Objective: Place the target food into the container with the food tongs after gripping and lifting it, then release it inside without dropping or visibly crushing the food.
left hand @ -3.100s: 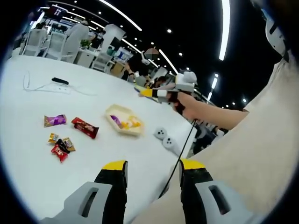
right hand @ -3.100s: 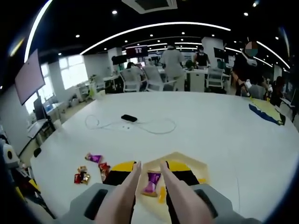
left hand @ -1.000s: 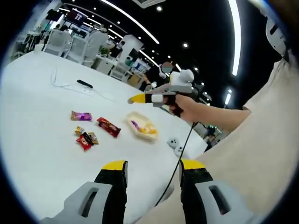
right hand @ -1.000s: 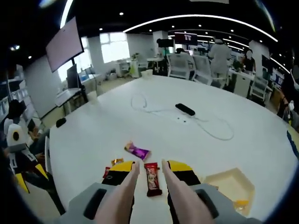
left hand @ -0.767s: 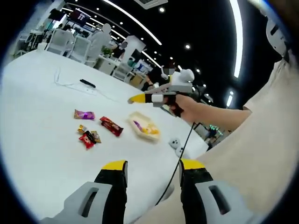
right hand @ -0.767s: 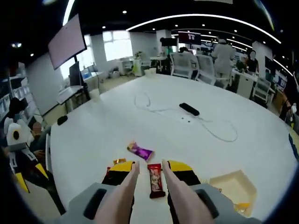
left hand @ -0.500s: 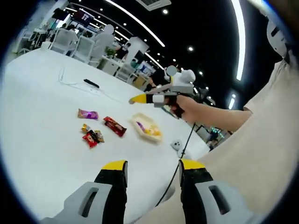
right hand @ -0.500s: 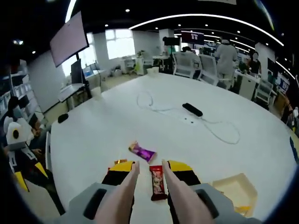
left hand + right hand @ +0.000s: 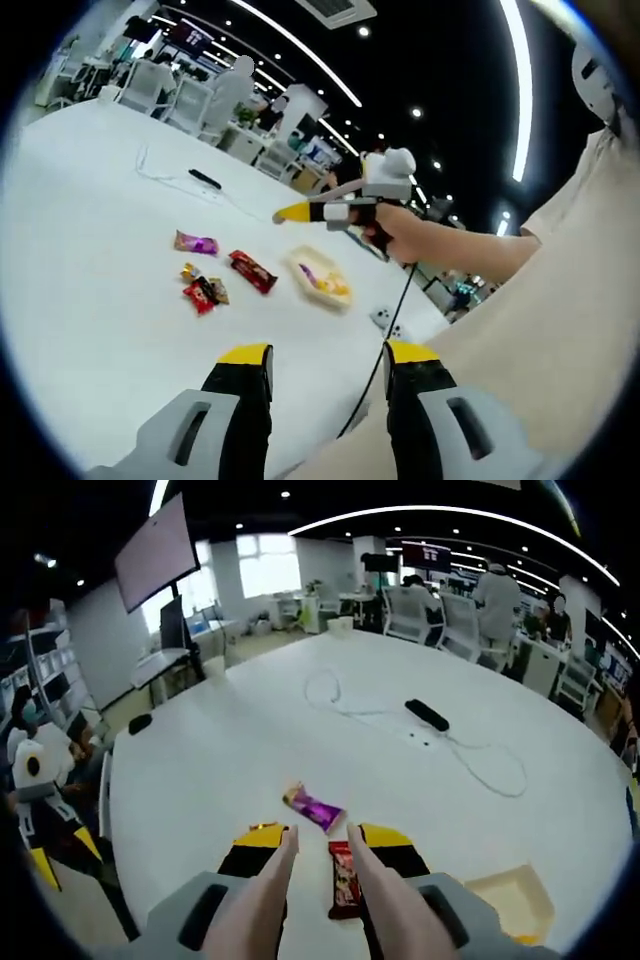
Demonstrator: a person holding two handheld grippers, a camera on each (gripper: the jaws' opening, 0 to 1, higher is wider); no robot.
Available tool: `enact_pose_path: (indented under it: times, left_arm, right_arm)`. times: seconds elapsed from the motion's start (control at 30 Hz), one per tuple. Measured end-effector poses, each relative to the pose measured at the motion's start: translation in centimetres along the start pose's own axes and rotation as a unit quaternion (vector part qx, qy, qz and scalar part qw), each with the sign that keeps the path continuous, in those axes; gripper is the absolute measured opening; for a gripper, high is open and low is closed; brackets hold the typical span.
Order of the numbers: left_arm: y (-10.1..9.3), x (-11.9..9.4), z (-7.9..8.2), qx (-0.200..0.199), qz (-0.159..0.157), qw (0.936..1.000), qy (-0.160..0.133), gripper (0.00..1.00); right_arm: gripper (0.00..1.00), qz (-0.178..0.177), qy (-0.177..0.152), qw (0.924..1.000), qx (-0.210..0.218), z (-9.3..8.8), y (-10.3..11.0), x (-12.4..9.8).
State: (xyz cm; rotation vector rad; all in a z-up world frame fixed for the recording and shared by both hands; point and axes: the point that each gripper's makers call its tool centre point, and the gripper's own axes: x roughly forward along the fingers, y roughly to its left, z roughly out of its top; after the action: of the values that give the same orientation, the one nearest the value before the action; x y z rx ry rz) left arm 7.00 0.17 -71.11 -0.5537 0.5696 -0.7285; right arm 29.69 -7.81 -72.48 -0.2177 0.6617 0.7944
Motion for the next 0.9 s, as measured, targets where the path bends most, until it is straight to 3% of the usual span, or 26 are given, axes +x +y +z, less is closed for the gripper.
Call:
enact_pose_path:
  times: [0.13,0.9]
  left_arm:
    - [0.3,-0.2,0.2,-0.003,0.005,1.0,-0.003,0.44]
    - [1.6,-0.4,0.3,-0.016,0.019,0.9997,-0.006,0.44]
  right_arm:
    - [0.26,-0.001,0.003,0.9997,-0.025,0.3,0.1,0.6]
    - [0.27,0.028,0.036,0.9967,-0.067,0.0,1.7,3.3]
